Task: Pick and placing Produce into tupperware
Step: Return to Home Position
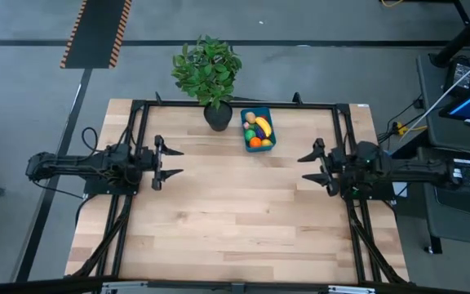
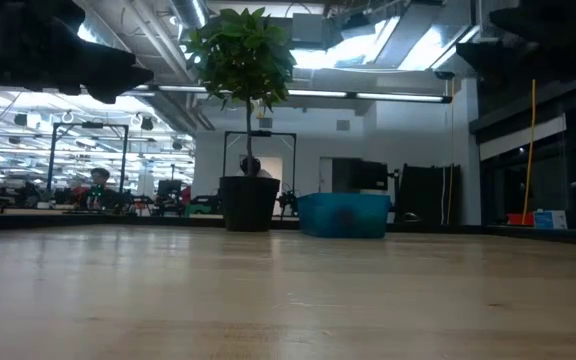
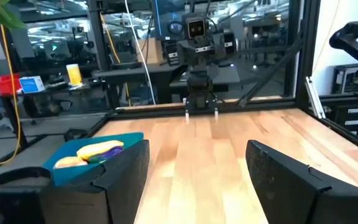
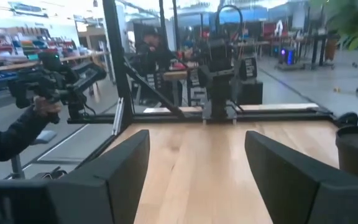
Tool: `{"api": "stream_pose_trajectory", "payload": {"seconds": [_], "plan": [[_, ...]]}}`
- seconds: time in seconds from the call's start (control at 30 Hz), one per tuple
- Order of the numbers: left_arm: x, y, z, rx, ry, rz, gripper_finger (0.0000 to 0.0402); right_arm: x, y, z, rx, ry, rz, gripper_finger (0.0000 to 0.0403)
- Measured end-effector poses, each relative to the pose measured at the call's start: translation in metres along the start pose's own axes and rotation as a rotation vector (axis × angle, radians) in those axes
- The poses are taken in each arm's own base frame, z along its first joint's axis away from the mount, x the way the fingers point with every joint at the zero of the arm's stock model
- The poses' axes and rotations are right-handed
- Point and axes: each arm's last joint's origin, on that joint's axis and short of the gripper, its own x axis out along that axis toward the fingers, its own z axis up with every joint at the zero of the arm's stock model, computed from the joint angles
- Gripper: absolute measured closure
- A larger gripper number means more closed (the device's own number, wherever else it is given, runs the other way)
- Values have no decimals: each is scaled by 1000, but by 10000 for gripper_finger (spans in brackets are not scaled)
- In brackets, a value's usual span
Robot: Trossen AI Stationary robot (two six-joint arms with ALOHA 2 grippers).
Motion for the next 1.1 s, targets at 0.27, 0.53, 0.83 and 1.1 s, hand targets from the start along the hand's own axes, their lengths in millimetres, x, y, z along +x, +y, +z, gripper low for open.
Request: {"api": "stream_pose_trajectory", "payload": {"seconds": [0.27, 0.53, 0.83, 1.1], "plan": [[-1, -1, -14, -33, 25, 5, 140, -13, 5, -26, 7, -38, 70, 137], [-2, -1, -12, -32, 10, 16, 140, -15, 7, -35, -32, -39, 92, 137], [-3, 1, -25, -10, 146, 105, 140, -15, 3, -40, -111, 4, -49, 137], [-3, 1, -27, 38, 166, 104, 140, -16, -1, -55, -65, 151, -160, 137]]}}
